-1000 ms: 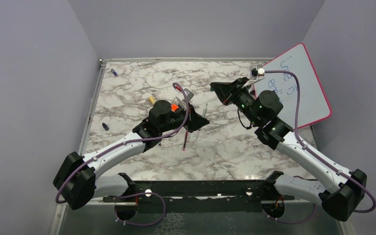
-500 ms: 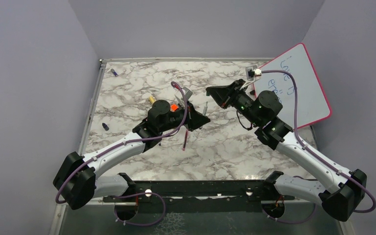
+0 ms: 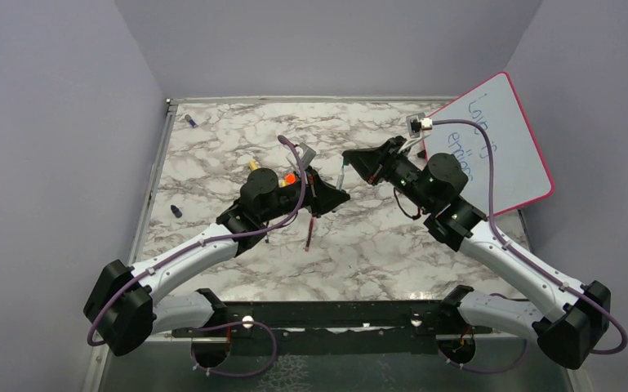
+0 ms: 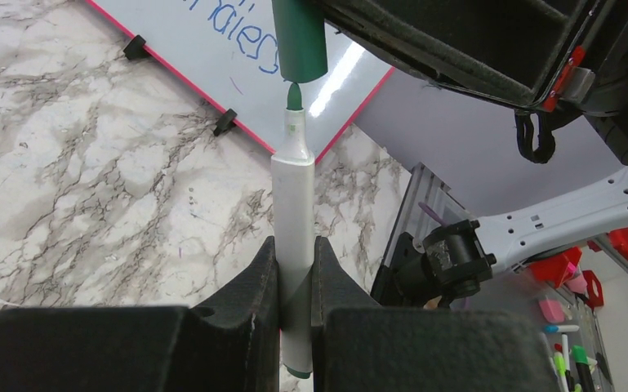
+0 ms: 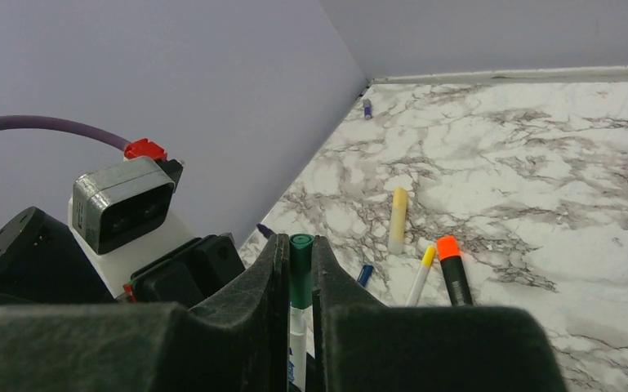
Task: Insert the pens into the pen caps
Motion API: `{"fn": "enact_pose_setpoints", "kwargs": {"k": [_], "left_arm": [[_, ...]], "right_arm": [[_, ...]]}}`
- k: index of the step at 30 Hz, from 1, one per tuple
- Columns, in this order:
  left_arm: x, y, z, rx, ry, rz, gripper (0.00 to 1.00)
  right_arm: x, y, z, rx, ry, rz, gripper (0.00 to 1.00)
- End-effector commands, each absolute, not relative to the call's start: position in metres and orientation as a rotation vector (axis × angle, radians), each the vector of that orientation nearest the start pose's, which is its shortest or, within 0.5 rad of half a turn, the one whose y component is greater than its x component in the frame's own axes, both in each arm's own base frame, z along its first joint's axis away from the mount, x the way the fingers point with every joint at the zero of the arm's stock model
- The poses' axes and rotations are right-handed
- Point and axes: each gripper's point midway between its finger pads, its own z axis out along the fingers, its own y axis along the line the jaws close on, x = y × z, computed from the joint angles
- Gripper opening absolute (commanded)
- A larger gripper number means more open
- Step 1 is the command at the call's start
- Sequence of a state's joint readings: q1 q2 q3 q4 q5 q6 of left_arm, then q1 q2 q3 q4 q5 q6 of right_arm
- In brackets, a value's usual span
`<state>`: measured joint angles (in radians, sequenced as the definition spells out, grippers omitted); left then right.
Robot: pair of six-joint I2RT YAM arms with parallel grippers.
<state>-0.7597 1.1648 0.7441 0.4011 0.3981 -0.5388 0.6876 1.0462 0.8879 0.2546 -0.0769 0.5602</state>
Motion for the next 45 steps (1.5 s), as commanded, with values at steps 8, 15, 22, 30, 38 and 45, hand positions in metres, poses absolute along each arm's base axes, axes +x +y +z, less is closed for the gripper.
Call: {"fn": "enact_pose_setpoints", "kwargs": {"k": [8, 15, 22, 30, 38, 45], "left_arm": [[0.223, -0.332, 0.282, 0.515, 1.621, -1.304, 0.00], [0.221, -0.330, 0.287, 0.516, 1.605, -1.306, 0.00], [0.219, -0.328, 0.292, 0.512, 1.587, -1.307, 0.00], [0.216, -0.324, 0.301, 0.494, 1.567, -1.325, 0.00], [0.188, -0.319, 0.330, 0.579, 1.435, -1.418, 0.00], [0.164, -0.313, 0.351, 0.658, 1.312, -1.480, 0.00]], "right_arm": [[0.270, 0.282, 0.357, -0.206, 1.536, 1.119, 0.10], [0.271, 0.284, 0.349, -0.210, 1.558, 1.113, 0.10], [0.267, 0.287, 0.345, -0.236, 1.568, 1.136, 0.10], [0.244, 0.292, 0.344, -0.318, 1.565, 1.223, 0.10], [0.220, 0.295, 0.340, -0.360, 1.563, 1.343, 0.10], [0.195, 0.299, 0.348, -0.440, 1.472, 1.480, 0.10]]}}
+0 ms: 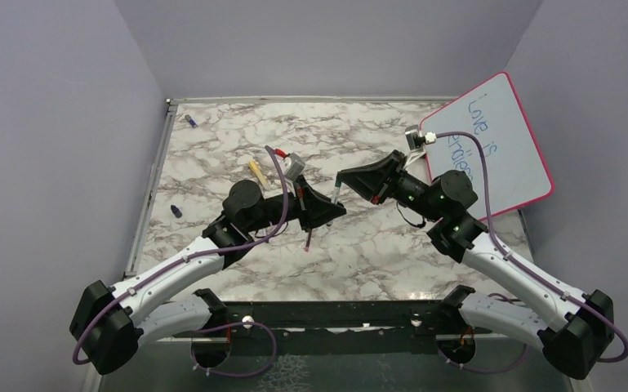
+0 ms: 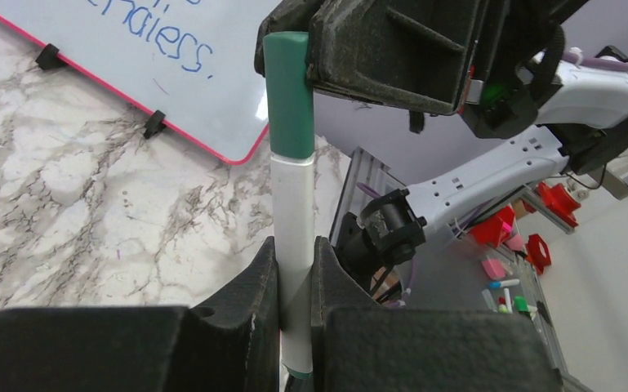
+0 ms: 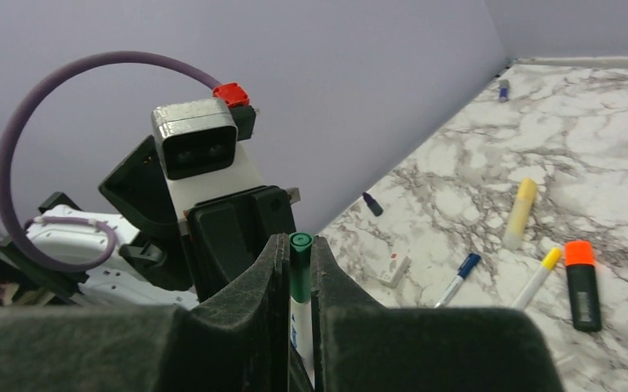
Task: Insert the pens into the pen caps
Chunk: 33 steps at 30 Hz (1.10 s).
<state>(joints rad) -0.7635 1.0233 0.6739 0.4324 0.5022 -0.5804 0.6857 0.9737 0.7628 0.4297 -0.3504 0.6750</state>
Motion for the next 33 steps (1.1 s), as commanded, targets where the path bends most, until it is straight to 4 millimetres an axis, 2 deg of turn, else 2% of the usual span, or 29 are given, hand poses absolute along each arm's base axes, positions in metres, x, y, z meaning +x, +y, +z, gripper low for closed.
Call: {"fn": "enact_pose_setpoints", "kwargs": {"k": [1, 10, 11, 14, 15, 19, 25, 33], "left_arm": [[0.162, -0.312, 0.352, 0.662, 1.305, -1.484, 0.00], [0.151, -0.305, 0.358, 0.698, 1.249, -1.475, 0.00], [0.150, -0.304, 0.358, 0.706, 1.242, -1.470, 0.00], [0.140, -0.304, 0.353, 0.800, 1.201, -1.459, 0.00], [0.136, -0.303, 0.350, 0.830, 1.191, -1.458, 0.00], [0.129, -0.304, 0.337, 0.897, 1.193, -1.457, 0.00], [0.133, -0.306, 0.335, 0.890, 1.217, -1.449, 0.00], [0.141, -0.308, 0.336, 0.849, 1.249, -1.440, 0.00]], "right_arm": [[0.191, 0.301, 0.349, -0.461, 1.460, 1.499, 0.10], [0.171, 0.308, 0.349, -0.585, 1.441, 1.598, 0.09], [0.170, 0.307, 0.350, -0.588, 1.438, 1.598, 0.14], [0.174, 0.305, 0.358, -0.563, 1.418, 1.573, 0.46], [0.176, 0.303, 0.361, -0.545, 1.412, 1.559, 0.53], [0.182, 0.300, 0.384, -0.525, 1.354, 1.515, 0.70], [0.179, 0.298, 0.409, -0.551, 1.254, 1.505, 0.78], [0.175, 0.301, 0.410, -0.593, 1.245, 1.521, 0.78]]}}
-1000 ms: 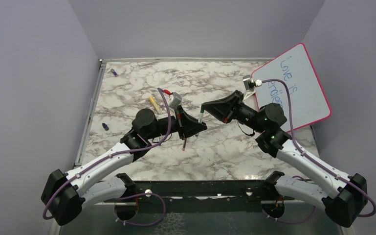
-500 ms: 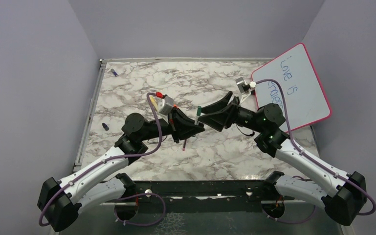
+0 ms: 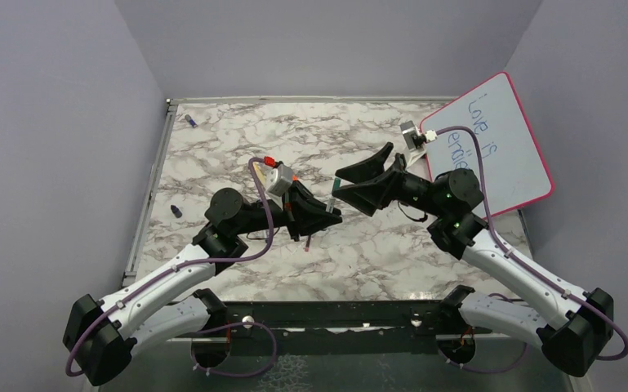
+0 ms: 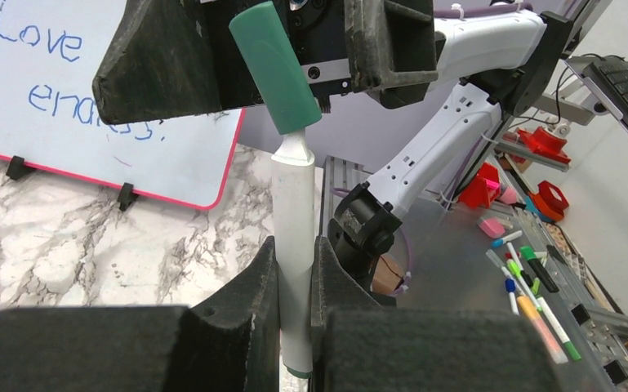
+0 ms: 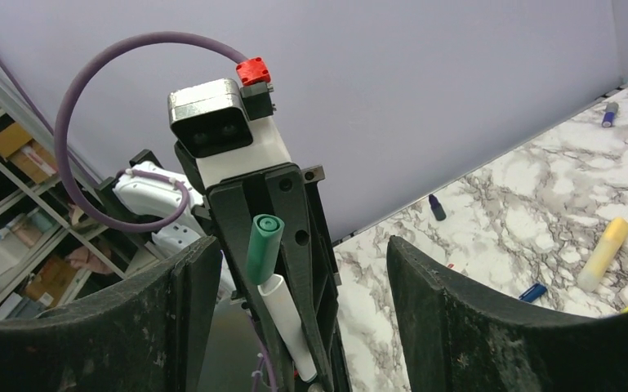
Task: Insert the pens into the pen caps
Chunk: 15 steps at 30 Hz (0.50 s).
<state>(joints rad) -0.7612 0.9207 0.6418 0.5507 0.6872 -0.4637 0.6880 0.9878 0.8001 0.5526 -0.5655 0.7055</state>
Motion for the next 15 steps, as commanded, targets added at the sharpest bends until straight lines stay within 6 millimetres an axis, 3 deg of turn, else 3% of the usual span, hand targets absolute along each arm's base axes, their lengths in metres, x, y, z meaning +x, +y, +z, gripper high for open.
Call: {"fn": "enact_pose_setpoints", "kwargs": {"k": [1, 9, 15], "left_arm": [[0.142, -0.308, 0.335, 0.849, 1.251, -1.440, 0.00], [0.145, -0.311, 0.330, 0.854, 1.271, -1.436, 0.00], [0.145, -0.312, 0.334, 0.848, 1.270, -1.440, 0.00]], "right_arm": [[0.174, 0.301, 0.411, -0.593, 1.240, 1.523, 0.78], [0.172, 0.297, 0.431, -0.578, 1.182, 1.534, 0.74], [0.179, 0.303, 0.424, -0.564, 1.234, 1.542, 0.54]]}}
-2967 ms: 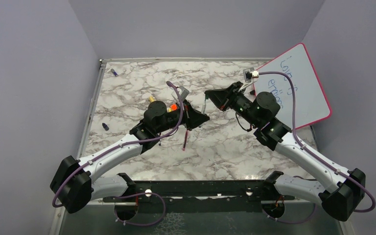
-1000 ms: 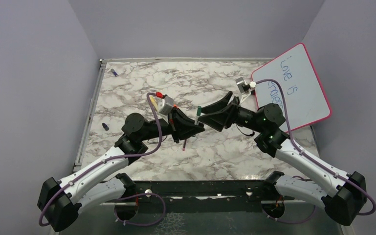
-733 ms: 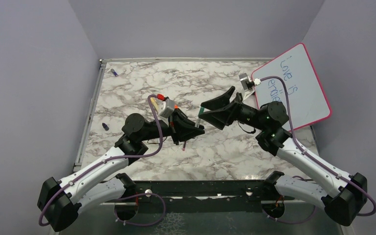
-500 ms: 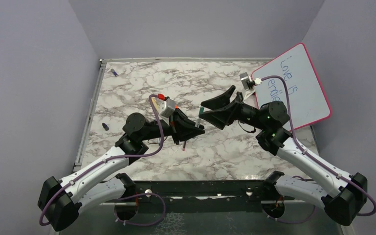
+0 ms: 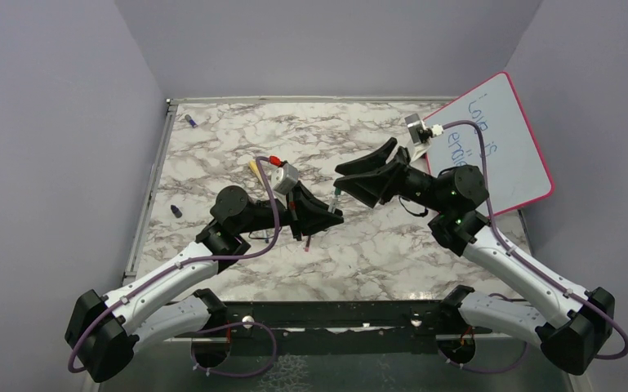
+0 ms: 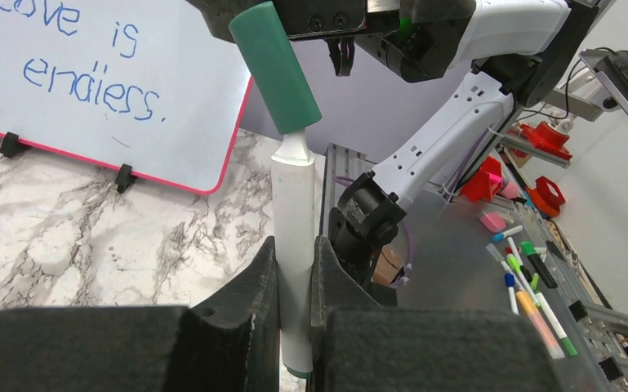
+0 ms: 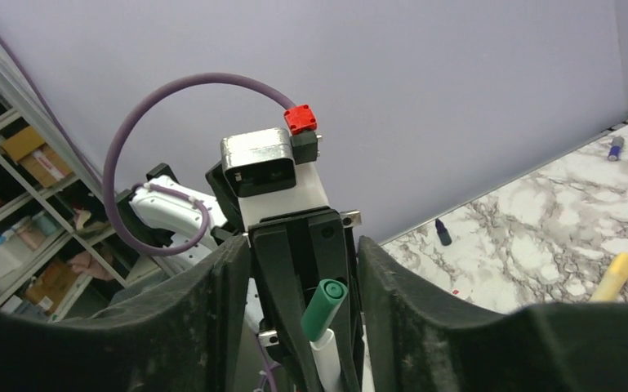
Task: Insert the pens into the pen caps
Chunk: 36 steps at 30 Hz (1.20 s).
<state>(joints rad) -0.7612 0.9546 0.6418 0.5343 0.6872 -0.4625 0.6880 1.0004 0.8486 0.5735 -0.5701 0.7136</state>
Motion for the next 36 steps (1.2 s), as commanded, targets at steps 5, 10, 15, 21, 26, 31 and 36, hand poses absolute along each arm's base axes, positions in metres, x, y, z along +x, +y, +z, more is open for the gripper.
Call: {"fn": "enact_pose_setpoints", "kwargs": {"k": [5, 10, 15, 21, 26, 31, 36], "left_arm": [[0.145, -0.312, 0.338, 0.841, 1.269, -1.454, 0.00], [0.146, -0.311, 0.340, 0.830, 1.269, -1.451, 0.00], [0.150, -0.311, 0.343, 0.789, 1.287, -1.457, 0.00], [0.149, -0.310, 0.347, 0.783, 1.283, -1.459, 0.00], [0.146, -0.312, 0.341, 0.820, 1.293, -1.463, 0.00], [0.146, -0.313, 0.338, 0.831, 1.300, -1.466, 0.00], [0.147, -0.314, 0.338, 0.827, 1.305, -1.468, 0.00]], "right_arm": [[0.183, 0.304, 0.412, -0.545, 1.280, 1.533, 0.40], [0.178, 0.304, 0.410, -0.577, 1.276, 1.539, 0.27], [0.173, 0.307, 0.403, -0.653, 1.296, 1.523, 0.18], [0.173, 0.304, 0.403, -0.652, 1.296, 1.497, 0.23], [0.181, 0.301, 0.420, -0.597, 1.270, 1.471, 0.58], [0.193, 0.305, 0.421, -0.557, 1.302, 1.458, 0.64], [0.193, 0.310, 0.416, -0.576, 1.317, 1.483, 0.58]]}}
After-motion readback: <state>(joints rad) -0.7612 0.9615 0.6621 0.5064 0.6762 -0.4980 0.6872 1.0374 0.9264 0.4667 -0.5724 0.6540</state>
